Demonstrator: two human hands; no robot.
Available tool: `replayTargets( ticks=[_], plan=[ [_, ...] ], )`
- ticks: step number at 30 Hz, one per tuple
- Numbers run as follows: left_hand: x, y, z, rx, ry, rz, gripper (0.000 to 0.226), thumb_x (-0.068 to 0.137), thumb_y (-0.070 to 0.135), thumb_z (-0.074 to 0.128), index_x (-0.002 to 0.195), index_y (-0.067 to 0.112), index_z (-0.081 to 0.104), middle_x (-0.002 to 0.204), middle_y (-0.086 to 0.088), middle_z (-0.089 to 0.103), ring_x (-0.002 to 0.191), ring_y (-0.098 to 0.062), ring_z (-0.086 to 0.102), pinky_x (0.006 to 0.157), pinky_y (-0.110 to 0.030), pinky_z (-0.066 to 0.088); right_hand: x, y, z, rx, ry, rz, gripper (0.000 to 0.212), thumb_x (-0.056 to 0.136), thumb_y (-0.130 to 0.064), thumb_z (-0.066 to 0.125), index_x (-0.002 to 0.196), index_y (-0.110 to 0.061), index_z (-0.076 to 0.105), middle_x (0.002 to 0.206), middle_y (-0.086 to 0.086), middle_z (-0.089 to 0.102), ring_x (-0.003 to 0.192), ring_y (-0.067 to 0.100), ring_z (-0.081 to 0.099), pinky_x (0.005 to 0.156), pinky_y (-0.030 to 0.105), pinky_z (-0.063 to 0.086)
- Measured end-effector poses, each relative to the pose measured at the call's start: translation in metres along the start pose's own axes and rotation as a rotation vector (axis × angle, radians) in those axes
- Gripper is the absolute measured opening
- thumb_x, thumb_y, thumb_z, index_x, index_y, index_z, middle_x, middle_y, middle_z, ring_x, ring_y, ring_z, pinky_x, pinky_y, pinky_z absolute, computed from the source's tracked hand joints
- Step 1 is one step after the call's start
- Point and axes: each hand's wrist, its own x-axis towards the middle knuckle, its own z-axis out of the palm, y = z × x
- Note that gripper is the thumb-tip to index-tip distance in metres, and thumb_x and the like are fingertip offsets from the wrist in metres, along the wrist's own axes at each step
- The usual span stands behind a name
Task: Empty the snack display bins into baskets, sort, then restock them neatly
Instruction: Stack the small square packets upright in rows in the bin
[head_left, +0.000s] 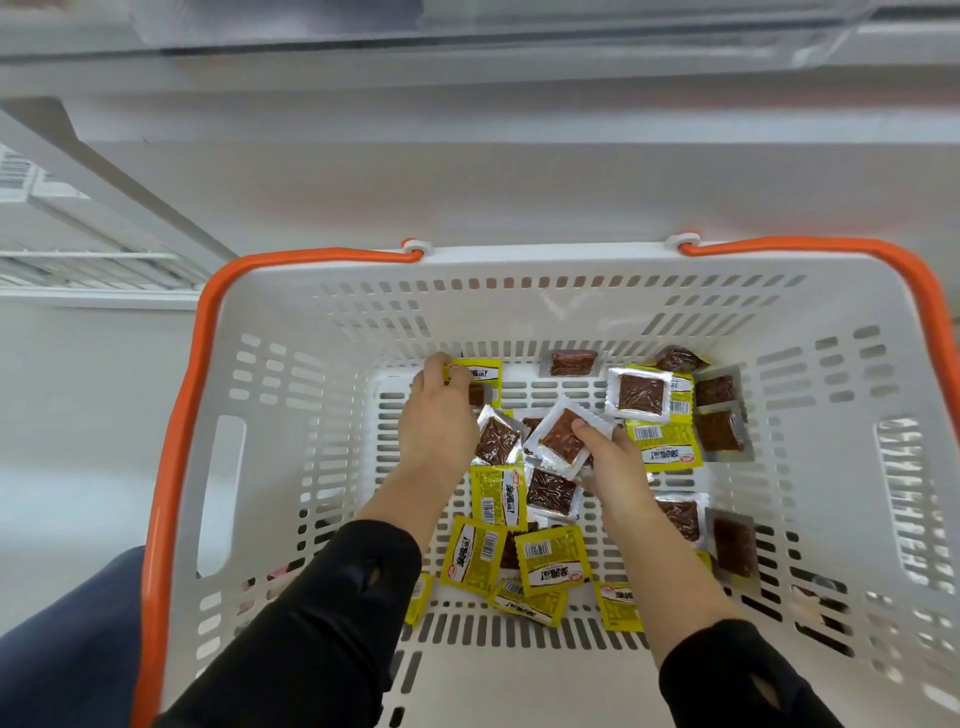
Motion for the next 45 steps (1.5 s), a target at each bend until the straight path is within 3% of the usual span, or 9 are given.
replayTargets(
  ticks=[9, 13, 19, 21, 26, 33, 36, 40, 45],
  plan=[
    [0.007, -0.004, 0.01, -0.316, 0.02, -0.288, 0.031, 0.093, 0.017, 0.059, 0.124, 0.019, 0.061, 0.146, -0.012, 0.039, 0.134, -0.028, 0.038, 0.097, -0.039, 0.046, 0.0, 0.003, -0.002, -0.038, -0.017, 0.008, 0.019, 0.096, -0.019, 0.058, 0.113, -0.013, 0.051, 0.09, 0.001, 0.059, 0.073, 0.01, 0.055, 0.062, 0.025, 0.045],
    [0.008, -0.006, 0.008, -0.47, 0.01, -0.239, 0.024, 0.091, 0.02, 0.065, 0.112, 0.01, 0.066, 0.104, -0.008, 0.068, 0.091, -0.021, 0.061, 0.071, -0.024, 0.041, 0.003, 0.005, -0.002, -0.032, -0.003, -0.024, 0.02, 0.095, -0.021, 0.058, 0.113, -0.014, 0.053, 0.1, 0.005, 0.061, 0.078, 0.013, 0.057, 0.064, 0.029, 0.045],
    [-0.026, 0.013, -0.008, -0.57, 0.168, -0.053, 0.03, 0.091, 0.019, 0.064, 0.118, 0.021, 0.053, 0.093, 0.005, 0.067, 0.076, -0.012, 0.063, 0.064, -0.02, 0.048, 0.001, -0.005, 0.001, 0.021, 0.012, -0.004, 0.02, 0.096, -0.016, 0.057, 0.114, -0.011, 0.051, 0.097, 0.007, 0.061, 0.078, 0.016, 0.06, 0.059, 0.03, 0.049],
    [-0.043, 0.022, -0.014, -0.534, 0.197, 0.131, 0.031, 0.09, 0.015, 0.065, 0.12, 0.02, 0.061, 0.098, 0.008, 0.068, 0.083, -0.008, 0.063, 0.076, -0.027, 0.055, -0.004, -0.014, 0.0, 0.046, -0.027, 0.009, 0.023, 0.096, -0.014, 0.055, 0.118, -0.01, 0.05, 0.099, 0.009, 0.061, 0.085, 0.022, 0.061, 0.067, 0.038, 0.054],
    [-0.073, 0.034, -0.035, -0.368, 0.401, 0.576, 0.03, 0.067, -0.002, 0.078, 0.093, 0.014, 0.077, 0.089, 0.003, 0.071, 0.078, -0.015, 0.065, 0.064, -0.028, 0.055, -0.043, -0.046, -0.002, 0.119, -0.168, -0.087, 0.031, 0.099, -0.02, 0.048, 0.13, -0.023, 0.049, 0.107, 0.012, 0.062, 0.088, 0.026, 0.061, 0.069, 0.036, 0.056],
    [-0.124, 0.043, -0.092, -0.205, 0.552, 0.833, 0.044, 0.056, -0.006, 0.076, 0.092, 0.018, 0.078, 0.092, 0.007, 0.073, 0.085, -0.016, 0.069, 0.076, -0.029, 0.056, -0.117, -0.065, -0.005, 0.06, -0.256, -0.276, 0.024, 0.095, -0.02, 0.059, 0.118, -0.017, 0.054, 0.067, 0.001, 0.063, 0.064, 0.015, 0.062, 0.058, 0.03, 0.049],
    [-0.163, 0.049, -0.104, -0.457, 0.523, 0.553, 0.036, 0.078, 0.002, 0.064, 0.1, 0.03, 0.072, 0.093, 0.013, 0.073, 0.085, -0.008, 0.067, 0.076, -0.024, 0.052, -0.142, -0.066, -0.017, 0.154, -0.255, -0.319, 0.027, 0.096, -0.013, 0.055, 0.123, -0.008, 0.054, 0.095, 0.013, 0.065, 0.077, 0.021, 0.065, 0.061, 0.032, 0.054],
    [-0.196, 0.059, -0.128, -1.535, 0.31, -0.151, 0.03, 0.085, -0.001, 0.068, 0.104, 0.022, 0.067, 0.096, 0.003, 0.071, 0.087, -0.017, 0.068, 0.067, -0.025, 0.055, -0.169, -0.067, -0.024, 0.161, -0.261, -0.365, 0.029, 0.095, -0.007, 0.055, 0.123, -0.013, 0.054, 0.106, 0.012, 0.065, 0.086, 0.017, 0.066, 0.062, 0.028, 0.055],
    [-0.205, 0.055, -0.148, -1.537, 0.113, -0.156, 0.008, 0.088, 0.01, 0.068, 0.092, 0.01, 0.075, 0.092, -0.012, 0.074, 0.091, -0.031, 0.069, 0.077, -0.037, 0.054, -0.215, -0.053, -0.012, 0.011, -0.418, -0.428, 0.028, 0.095, -0.015, 0.056, 0.122, -0.022, 0.055, 0.107, 0.004, 0.068, 0.087, 0.014, 0.07, 0.065, 0.024, 0.054]
  ],
)
